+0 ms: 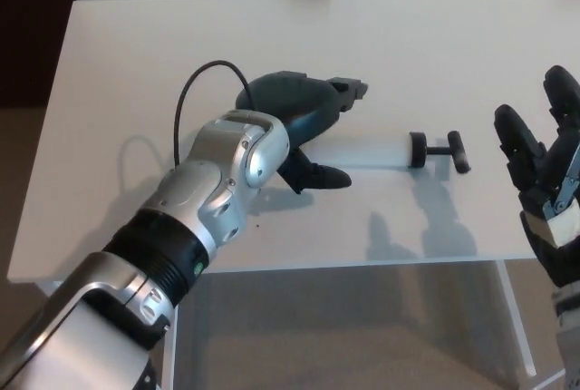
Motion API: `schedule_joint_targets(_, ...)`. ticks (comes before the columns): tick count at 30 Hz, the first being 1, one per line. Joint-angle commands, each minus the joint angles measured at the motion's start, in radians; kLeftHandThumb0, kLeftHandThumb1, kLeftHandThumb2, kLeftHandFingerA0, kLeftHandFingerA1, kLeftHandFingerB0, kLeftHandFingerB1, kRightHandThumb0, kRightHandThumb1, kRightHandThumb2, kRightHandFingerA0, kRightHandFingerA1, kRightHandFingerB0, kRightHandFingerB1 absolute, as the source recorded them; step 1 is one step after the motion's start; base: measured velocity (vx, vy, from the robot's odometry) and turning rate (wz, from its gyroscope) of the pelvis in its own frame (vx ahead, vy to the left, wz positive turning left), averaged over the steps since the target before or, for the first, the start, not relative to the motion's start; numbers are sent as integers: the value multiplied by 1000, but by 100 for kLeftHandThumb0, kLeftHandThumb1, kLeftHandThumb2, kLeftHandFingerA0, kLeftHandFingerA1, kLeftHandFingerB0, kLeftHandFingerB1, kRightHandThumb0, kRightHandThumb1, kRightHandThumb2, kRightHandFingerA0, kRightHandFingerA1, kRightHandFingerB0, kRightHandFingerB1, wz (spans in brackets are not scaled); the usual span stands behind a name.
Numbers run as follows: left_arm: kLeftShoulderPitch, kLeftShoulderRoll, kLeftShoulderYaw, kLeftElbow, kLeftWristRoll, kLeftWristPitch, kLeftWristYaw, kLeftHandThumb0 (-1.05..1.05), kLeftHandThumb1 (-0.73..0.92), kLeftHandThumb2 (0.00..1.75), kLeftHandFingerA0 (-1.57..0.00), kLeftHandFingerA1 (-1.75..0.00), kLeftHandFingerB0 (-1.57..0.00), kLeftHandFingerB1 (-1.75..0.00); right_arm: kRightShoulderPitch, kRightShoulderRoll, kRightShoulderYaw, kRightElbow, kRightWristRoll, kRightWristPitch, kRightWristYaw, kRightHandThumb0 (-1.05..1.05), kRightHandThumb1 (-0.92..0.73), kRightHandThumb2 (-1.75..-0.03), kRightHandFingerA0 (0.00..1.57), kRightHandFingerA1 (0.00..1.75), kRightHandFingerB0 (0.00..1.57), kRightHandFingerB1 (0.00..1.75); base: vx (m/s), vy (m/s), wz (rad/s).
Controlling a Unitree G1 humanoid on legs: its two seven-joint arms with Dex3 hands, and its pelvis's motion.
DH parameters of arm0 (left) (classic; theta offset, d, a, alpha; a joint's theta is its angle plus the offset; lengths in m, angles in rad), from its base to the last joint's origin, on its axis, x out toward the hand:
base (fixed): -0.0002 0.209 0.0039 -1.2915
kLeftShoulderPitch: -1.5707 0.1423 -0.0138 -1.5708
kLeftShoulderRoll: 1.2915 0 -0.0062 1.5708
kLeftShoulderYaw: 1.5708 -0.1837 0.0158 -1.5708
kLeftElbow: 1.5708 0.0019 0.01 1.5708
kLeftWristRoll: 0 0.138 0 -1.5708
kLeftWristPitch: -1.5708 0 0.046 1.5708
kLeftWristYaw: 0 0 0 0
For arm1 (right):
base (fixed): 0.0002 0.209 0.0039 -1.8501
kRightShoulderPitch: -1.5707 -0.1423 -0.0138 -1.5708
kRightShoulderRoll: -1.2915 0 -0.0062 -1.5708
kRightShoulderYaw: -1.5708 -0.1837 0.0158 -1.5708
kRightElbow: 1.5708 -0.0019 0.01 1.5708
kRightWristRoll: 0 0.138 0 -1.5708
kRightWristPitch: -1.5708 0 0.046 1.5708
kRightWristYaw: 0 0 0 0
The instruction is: The robot walks towards a desk on which an air pump is kept in the middle. It lifts it up and holds it with its left hand and uses its right hand to compress it by pushing its handle inwards.
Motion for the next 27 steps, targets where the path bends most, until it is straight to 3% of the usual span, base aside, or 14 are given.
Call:
schedule_joint_targets(1, -7, 25, 44, -39, -44, 59, -38, -96, 54, 91, 0, 0, 0, 0, 28, -28, -1, -65, -17, -42, 3, -84, -92, -70, 10, 26, 9, 22, 0, 0, 0)
schedule_joint_targets(3, -9, 52, 63, -70, -57, 58, -65, -98, 55, 92, 0, 0, 0, 0, 47, -36, 4, -106, -19, -40, 6, -84, -91, -70, 11, 26, 8, 22, 0, 0, 0)
schedule_joint_targets(4, -8, 68, 78, -102, -67, 62, -85, -95, 54, 90, 0, 0, 0, 0, 58, -43, 6, -122, -21, -50, 17, -88, -81, -114, 8, 30, 7, 18, 0, 0, 0)
schedule_joint_targets(10, 111, 177, 215, -458, -155, 32, -115, -96, 56, 95, 0, 0, 0, 0, 197, -84, 0, -263, -5, -77, 67, -83, -74, -111, 8, 38, 6, 24, 0, 0, 0)
schedule_joint_targets(11, 143, 204, 254, -570, -183, 37, -149, -89, 64, 60, 0, 0, 0, 0, 224, -94, -13, -301, 9, -77, 74, -82, -72, -112, 4, 42, 2, 27, 0, 0, 0)
schedule_joint_targets(13, 161, 223, 277, -640, -200, 41, -173, -89, 64, 60, 0, 0, 0, 0, 238, -100, -22, -323, 18, -76, 77, -82, -72, -112, 4, 42, 2, 27, 0, 0, 0)
schedule_joint_targets(14, 232, 274, 345, -824, -254, 44, -236, -89, 56, 59, 0, 0, 0, -6, 272, -128, -50, -379, 42, -72, 98, -84, -71, -113, 4, 42, 2, 26, 0, 0, 0)
schedule_joint_targets(15, 327, 325, 432, -1034, -325, 57, -309, -80, 46, 85, 0, 0, 0, -9, 316, -156, -87, -438, 67, -82, 127, -82, -72, -114, 3, 42, 2, 25, 0, 0, 0)
schedule_joint_targets(16, 327, 325, 432, -1034, -325, 57, -309, -80, 46, 85, 0, 0, 0, -9, 316, -156, -87, -438, 67, -82, 127, -82, -72, -114, 3, 42, 2, 25, 0, 0, 0)
schedule_joint_targets(18, 474, 382, 573, -1311, -449, 69, -397, -73, 43, 80, 0, 0, -3, -12, 377, -200, -145, -508, 108, -116, 188, -79, -73, -115, 1, 37, 0, 23, 0, 0, 0)
schedule_joint_targets(20, 474, 382, 573, -1311, -449, 69, -397, -73, 43, 80, 0, 0, -3, -12, 377, -200, -145, -508, 108, -116, 188, -79, -73, -115, 1, 37, 0, 23, 0, 0, 0)
schedule_joint_targets(24, 759, 416, 937, -1597, -857, -8, -483, -68, 42, 75, 0, 0, -3, -12, 480, -239, -239, -587, 191, -185, 288, -89, -67, -110, 13, 48, 0, 25, 0, 0, 0)
schedule_joint_targets(25, 844, 424, 1040, -1611, -1012, -53, -501, -56, 34, 77, 0, -19, -4, -29, 522, -234, -255, -603, 196, -208, 308, -89, -91, -69, 17, 31, 10, 23, 0, 0, 0)
schedule_joint_targets(27, 903, 430, 1108, -1619, -1119, -84, -512, -56, 34, 77, 0, -19, -4, -29, 552, -230, -266, -614, 199, -225, 322, -89, -91, -69, 17, 31, 10, 23, 0, 0, 0)
